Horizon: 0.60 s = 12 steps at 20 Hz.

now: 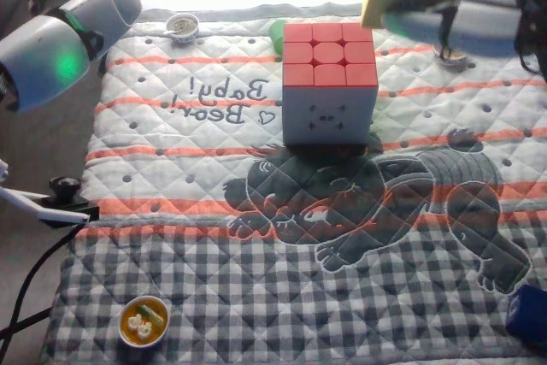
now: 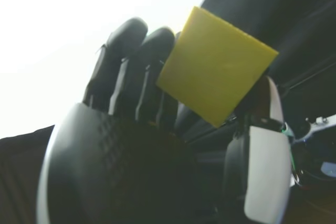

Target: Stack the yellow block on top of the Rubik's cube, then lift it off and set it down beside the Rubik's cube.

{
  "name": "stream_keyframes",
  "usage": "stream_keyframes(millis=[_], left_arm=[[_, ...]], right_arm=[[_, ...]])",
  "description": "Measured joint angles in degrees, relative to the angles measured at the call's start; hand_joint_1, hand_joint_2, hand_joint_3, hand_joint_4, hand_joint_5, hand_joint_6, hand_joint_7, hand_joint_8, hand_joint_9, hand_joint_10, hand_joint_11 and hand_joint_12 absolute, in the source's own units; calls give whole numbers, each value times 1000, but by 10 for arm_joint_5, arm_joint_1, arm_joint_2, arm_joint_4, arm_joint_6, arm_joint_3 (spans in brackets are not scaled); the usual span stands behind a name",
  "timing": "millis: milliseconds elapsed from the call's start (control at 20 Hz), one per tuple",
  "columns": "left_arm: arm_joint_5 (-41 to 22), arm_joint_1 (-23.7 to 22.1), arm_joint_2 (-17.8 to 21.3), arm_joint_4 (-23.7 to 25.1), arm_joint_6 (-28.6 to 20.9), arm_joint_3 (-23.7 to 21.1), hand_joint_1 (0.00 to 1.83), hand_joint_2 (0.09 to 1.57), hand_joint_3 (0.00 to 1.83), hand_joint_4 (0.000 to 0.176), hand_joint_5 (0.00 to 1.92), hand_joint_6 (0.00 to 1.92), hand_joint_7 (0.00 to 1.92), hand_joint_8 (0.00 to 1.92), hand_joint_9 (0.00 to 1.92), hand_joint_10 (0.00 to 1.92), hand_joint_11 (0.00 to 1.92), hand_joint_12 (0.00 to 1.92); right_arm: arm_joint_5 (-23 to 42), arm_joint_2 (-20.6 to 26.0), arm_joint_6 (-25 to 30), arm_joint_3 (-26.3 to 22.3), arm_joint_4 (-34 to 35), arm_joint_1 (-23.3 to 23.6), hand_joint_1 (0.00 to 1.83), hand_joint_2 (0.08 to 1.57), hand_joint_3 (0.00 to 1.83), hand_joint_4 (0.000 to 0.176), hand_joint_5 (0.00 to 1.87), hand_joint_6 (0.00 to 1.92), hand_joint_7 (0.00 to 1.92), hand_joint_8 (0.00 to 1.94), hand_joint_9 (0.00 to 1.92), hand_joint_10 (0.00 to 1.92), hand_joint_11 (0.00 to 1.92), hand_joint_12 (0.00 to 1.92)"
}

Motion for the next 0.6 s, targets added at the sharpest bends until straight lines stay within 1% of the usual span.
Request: stream_keyframes(millis=[50,100,150,200,250,300,350,400,450,500,550,600], left_arm=[[0,2,2,-1,0,-3,623,1350,0,0,454,7,501,120,252,759,6,1534],[4,6,4,-5,0,-5,642,1354,1,0,450,5,496,114,249,756,0,1542],[8,8,6,-6,-1,-5,641,1350,0,0,456,6,506,116,262,762,41,1524],[12,9,7,-16,0,-5,660,1350,0,0,456,5,509,109,267,734,45,1507],[15,9,7,-18,-1,-5,635,1347,0,0,459,5,518,105,289,711,69,1470],[18,14,7,-18,-1,-5,632,1344,0,0,463,6,524,99,304,688,82,1440],[18,18,7,-19,-2,-7,620,1346,0,0,472,10,535,100,316,684,96,1435],[18,21,7,-18,-3,-7,639,1345,0,0,489,17,545,102,325,680,99,1433],[20,23,7,-20,-4,-9,638,1347,0,0,496,18,552,91,346,639,95,1425],[23,25,7,-21,-7,-10,652,1346,0,0,507,22,556,89,347,630,92,1426],[26,28,7,-21,-8,-10,655,1349,1,0,513,25,553,86,339,628,80,1423],[27,29,7,-22,-8,-11,640,1342,0,0,522,28,568,92,352,633,74,1429]], right_arm=[[13,6,0,-9,-8,-11,1179,1269,0,0,719,1255,735,1611,765,1700,728,1908],[30,15,1,-22,-15,-28,1176,1270,0,0,718,1258,727,1618,731,1694,665,1918],[37,18,2,-27,-18,-38,1168,1259,0,0,680,1353,795,1463,756,1557,615,1878],[46,25,1,-36,-17,-54,1184,1245,0,0,673,1364,851,1374,819,1432,730,1751],[54,30,1,-41,-16,-66,1195,1228,0,0,708,1307,878,1345,852,1402,786,1722],[65,36,1,-48,-12,-82,1203,1218,0,0,733,1263,888,1338,856,1408,799,1737],[73,42,1,-55,-9,-100,1213,1210,0,0,764,1200,885,1367,847,1487,763,1844],[75,46,1,-59,-9,-111,1227,1198,0,0,803,1131,897,1370,863,1528,786,1849],[75,49,1,-64,-10,-122,1231,1189,0,0,816,1124,915,1333,892,1498,806,1809],[76,54,1,-69,-11,-134,1226,1181,0,0,834,1117,930,1287,880,1459,739,1824],[77,58,1,-74,-12,-146,1225,1171,0,0,858,1094,943,1250,845,1420,569,1834],[79,60,1,-76,-12,-154,1228,1168,0,0,865,1082,946,1248,839,1438,540,1868]])
